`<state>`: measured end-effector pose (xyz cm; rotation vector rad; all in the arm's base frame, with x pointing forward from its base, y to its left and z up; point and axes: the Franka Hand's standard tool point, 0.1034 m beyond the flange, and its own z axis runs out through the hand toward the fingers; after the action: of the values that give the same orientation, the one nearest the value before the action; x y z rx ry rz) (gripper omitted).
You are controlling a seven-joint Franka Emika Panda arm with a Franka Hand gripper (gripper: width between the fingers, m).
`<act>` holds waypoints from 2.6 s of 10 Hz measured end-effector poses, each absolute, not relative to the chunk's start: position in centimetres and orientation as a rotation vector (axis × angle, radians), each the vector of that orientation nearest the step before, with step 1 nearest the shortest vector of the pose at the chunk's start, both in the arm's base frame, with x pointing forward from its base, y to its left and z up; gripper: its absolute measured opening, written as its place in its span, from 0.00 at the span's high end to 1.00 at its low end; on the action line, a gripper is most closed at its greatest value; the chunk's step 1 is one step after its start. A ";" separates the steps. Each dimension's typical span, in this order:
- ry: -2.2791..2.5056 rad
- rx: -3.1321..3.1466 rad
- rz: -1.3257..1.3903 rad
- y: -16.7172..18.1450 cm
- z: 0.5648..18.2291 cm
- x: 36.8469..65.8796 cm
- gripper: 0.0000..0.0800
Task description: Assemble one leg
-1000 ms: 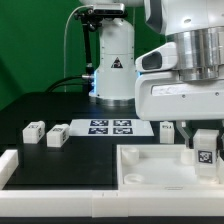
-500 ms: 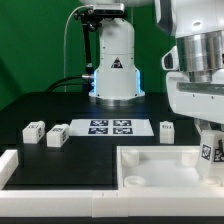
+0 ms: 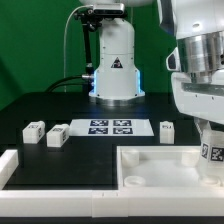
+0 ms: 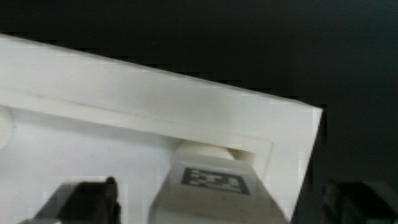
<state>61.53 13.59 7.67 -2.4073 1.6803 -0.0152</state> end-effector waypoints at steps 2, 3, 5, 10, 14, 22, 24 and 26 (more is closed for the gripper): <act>1.169 -2.727 -0.022 13.5 7.5 61.7 0.19; 1.070 -2.772 -0.029 13.8 7.5 61.5 0.19; 0.658 -2.925 -0.069 14.2 7.3 61.3 0.19; -0.165 -3.052 -0.141 12.6 7.6 62.0 0.19; -0.381 -3.040 -0.150 12.1 7.5 62.0 0.35; 0.271 -3.019 -0.156 12.1 7.5 62.1 0.64; 0.682 -2.936 -0.142 12.1 7.4 62.1 0.64; 1.071 -2.808 -0.123 12.1 7.4 62.1 0.64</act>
Offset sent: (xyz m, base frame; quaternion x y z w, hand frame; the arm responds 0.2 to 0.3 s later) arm -0.0099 0.0037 -0.0059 -0.0138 0.0068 -0.3269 0.9449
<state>62.13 12.12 7.37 -2.8079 1.0714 -0.1227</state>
